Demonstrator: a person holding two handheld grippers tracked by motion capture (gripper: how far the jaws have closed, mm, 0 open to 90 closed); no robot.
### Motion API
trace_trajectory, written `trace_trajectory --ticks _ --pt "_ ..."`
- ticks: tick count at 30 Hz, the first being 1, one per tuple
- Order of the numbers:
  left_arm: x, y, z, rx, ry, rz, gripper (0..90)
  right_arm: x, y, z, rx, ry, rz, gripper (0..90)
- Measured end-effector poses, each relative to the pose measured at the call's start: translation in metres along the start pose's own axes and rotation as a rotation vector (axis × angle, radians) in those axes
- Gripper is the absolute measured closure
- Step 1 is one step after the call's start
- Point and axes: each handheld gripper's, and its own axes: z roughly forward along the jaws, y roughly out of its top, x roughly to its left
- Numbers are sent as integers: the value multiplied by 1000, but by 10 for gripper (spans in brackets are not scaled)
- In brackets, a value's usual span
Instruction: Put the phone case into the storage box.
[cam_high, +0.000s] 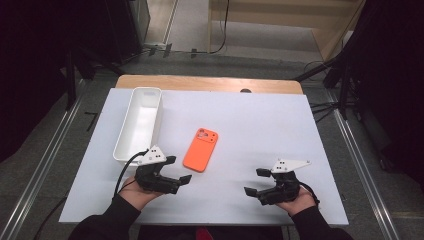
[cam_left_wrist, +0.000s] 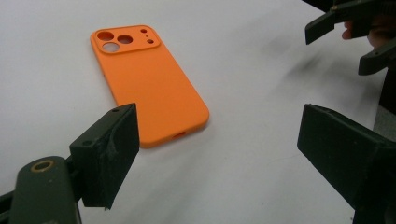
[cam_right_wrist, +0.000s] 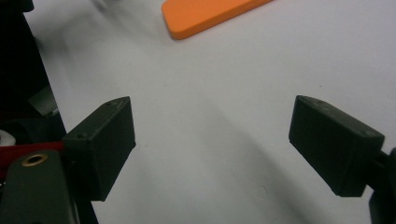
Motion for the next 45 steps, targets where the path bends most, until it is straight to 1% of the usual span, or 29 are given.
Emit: trace_trajectory --ticks 3,5,6,7,13,14,20,21,23,27,28,31,33,38,40,45 --pt "1 2 1 -9 14 -17 129 0 0 0 -2 -2 3 133" --pt "2 3 1 -13 19 -17 129 0 -1 0 -3 -4 2 133" --pt "2 4 2 -13 37 -18 129 0 -1 0 -3 -4 2 133" --pt "2 5 3 -15 44 -20 129 0 -1 0 -2 -6 3 134" --pt "2 8 6 -13 66 -32 129 1 0 0 2 -9 0 134" --pt "2 9 9 -15 72 -42 129 1 0 0 2 -9 0 133" --pt "4 13 15 -13 108 -62 130 1 0 1 5 -7 2 134" --pt "4 13 15 -13 108 -62 129 1 0 1 5 -7 2 134" --pt "2 15 20 -13 126 -56 129 1 0 1 3 -8 1 133" --pt "0 17 24 -16 132 -56 129 0 0 0 3 -10 1 134" --pt "-1 19 28 -19 134 -59 130 0 0 1 4 -9 2 134" --pt "-3 21 32 -18 150 -53 129 0 0 1 4 -10 2 134" --pt "-3 22 35 -26 163 -53 130 0 0 1 4 -10 2 133" --pt "-3 25 40 -33 178 -59 129 1 -1 1 7 -10 4 133" --pt "-2 26 45 -26 188 -66 130 1 -1 1 9 -11 3 133" --pt "-1 28 50 -20 205 -63 129 1 -1 1 12 -13 3 133"
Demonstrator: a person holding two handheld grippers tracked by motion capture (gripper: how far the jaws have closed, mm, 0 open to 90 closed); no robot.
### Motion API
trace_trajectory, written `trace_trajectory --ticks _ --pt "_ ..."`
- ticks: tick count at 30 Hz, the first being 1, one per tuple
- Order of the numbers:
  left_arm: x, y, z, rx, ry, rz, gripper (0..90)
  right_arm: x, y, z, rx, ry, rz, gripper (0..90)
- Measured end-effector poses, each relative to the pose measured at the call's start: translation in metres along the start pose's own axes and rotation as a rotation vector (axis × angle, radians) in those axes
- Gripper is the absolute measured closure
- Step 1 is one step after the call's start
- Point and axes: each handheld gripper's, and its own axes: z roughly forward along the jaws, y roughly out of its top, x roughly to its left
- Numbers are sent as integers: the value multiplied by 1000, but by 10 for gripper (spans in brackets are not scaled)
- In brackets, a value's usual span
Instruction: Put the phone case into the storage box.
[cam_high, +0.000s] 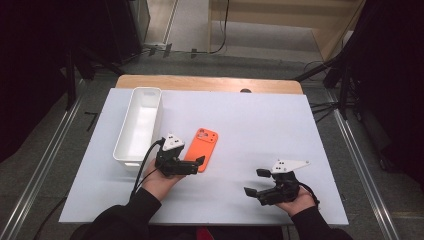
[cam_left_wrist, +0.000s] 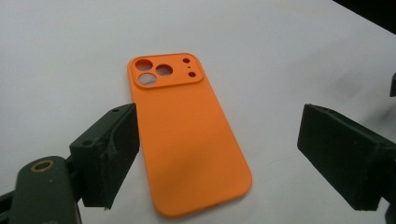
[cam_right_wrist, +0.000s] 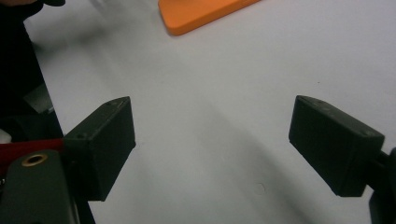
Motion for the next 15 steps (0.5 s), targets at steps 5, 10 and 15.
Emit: trace_trajectory --ticks 5,10,15 --pt "1 5 4 -13 18 -5 130 0 0 1 3 -3 -3 133" --pt "3 9 8 -8 17 -14 130 -1 0 0 2 -1 3 134" --pt "3 14 14 -4 22 -11 129 -1 0 0 -3 -2 7 134"
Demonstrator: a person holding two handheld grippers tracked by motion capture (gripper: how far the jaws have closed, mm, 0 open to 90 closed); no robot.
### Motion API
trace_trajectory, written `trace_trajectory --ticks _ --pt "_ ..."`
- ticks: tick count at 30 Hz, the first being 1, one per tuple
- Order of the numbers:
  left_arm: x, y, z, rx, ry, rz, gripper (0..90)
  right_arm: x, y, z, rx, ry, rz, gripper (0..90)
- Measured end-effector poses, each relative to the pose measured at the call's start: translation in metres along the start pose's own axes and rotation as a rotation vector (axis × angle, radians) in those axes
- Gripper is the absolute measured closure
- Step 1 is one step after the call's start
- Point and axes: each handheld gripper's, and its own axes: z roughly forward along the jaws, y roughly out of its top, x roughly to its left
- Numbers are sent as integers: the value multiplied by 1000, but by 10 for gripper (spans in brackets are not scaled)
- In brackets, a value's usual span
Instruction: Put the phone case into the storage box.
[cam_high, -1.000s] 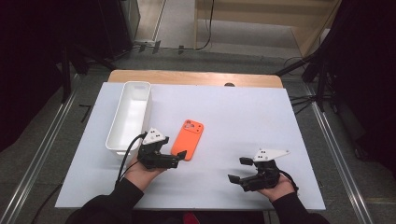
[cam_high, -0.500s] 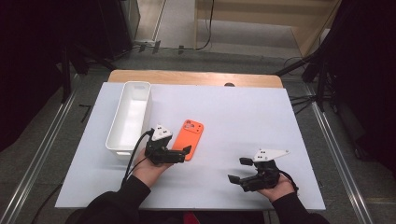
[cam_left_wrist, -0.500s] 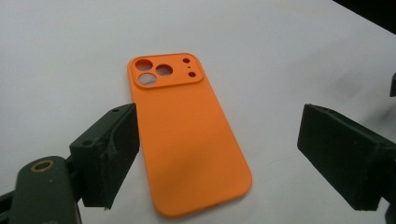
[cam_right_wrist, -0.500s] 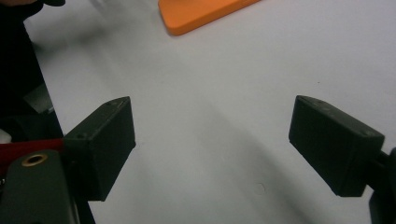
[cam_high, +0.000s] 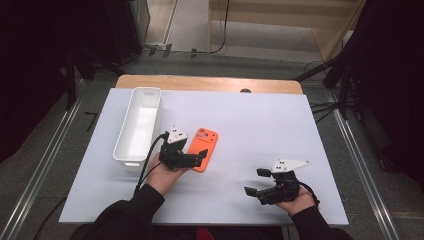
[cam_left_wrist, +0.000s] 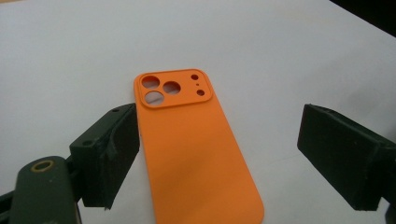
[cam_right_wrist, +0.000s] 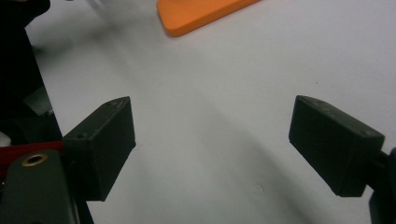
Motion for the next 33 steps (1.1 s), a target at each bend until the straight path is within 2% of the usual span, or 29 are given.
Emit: trace_trajectory --ticks 4,7,21,25,27,29,33 --pt "0 5 3 -3 1 -3 129 0 0 0 1 2 -1 133" --pt "-1 8 7 -1 13 10 129 0 0 0 0 1 0 133" --pt "-1 21 21 -22 46 3 127 -1 0 -2 -7 -1 1 133" --pt "-2 23 25 -17 41 9 5 -2 0 -2 -6 0 1 134" --pt "-3 23 30 9 54 12 0 -2 0 -2 -4 0 0 134" --pt "-3 23 32 9 44 -1 0 -1 0 -2 0 3 4 133" --pt "-4 24 35 10 51 1 0 -1 -1 -2 1 4 3 133"
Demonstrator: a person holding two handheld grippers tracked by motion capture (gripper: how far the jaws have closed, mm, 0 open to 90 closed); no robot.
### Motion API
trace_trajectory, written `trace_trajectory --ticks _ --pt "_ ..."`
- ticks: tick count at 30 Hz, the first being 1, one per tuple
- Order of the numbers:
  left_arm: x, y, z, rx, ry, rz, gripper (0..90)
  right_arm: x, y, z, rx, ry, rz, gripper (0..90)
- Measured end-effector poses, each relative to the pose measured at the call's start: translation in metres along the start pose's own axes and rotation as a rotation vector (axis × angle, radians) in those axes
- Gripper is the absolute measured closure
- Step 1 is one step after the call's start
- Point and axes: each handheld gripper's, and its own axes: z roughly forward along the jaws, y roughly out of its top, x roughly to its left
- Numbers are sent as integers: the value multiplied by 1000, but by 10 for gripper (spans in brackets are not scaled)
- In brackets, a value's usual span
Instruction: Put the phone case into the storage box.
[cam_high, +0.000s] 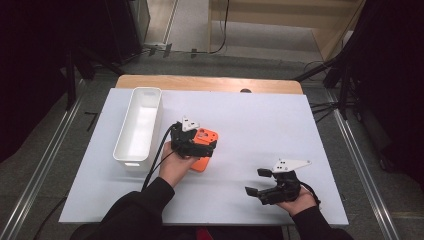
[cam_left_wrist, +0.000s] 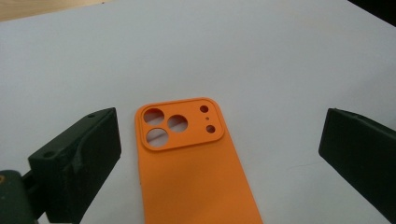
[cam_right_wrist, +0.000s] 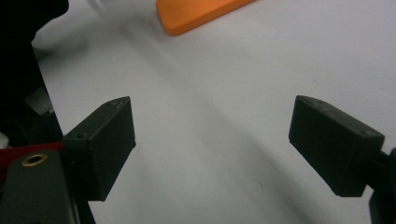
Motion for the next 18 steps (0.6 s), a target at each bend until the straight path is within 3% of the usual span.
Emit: trace_trajectory --ticks 18 --pt "-5 -6 7 -5 22 1 0 0 0 -1 1 -1 4 133"
